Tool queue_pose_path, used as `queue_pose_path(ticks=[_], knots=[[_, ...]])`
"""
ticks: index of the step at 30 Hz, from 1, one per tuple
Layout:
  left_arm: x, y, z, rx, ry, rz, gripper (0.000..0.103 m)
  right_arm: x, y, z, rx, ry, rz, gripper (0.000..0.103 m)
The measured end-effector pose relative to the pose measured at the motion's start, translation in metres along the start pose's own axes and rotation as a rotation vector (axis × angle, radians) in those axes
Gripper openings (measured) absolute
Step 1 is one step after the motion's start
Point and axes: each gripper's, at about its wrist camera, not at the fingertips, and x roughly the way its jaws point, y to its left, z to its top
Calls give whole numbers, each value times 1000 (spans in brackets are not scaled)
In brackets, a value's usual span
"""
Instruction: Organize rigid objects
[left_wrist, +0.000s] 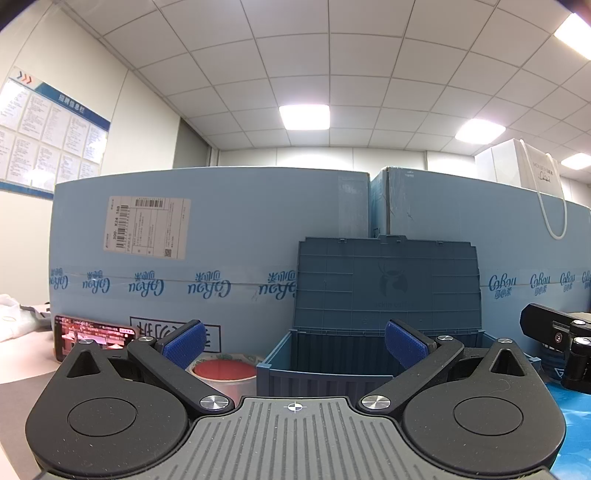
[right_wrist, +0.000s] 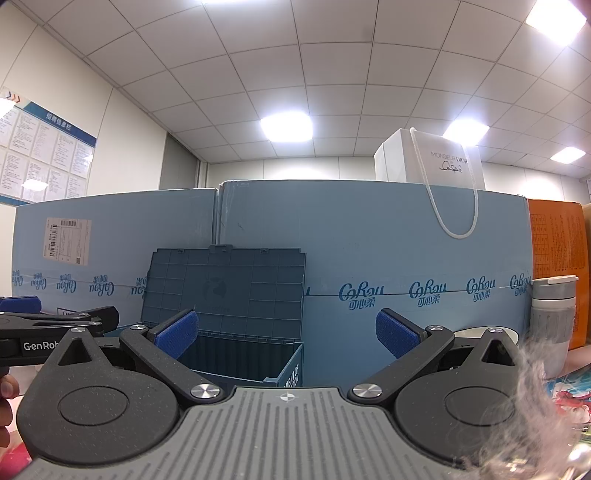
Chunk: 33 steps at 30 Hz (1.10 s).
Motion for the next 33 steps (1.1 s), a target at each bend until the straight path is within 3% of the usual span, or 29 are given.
queue_pose_path(ticks=[33], knots=[[0,0,0,-6,2,-17,103,2,-2,4,18,25,21,103]])
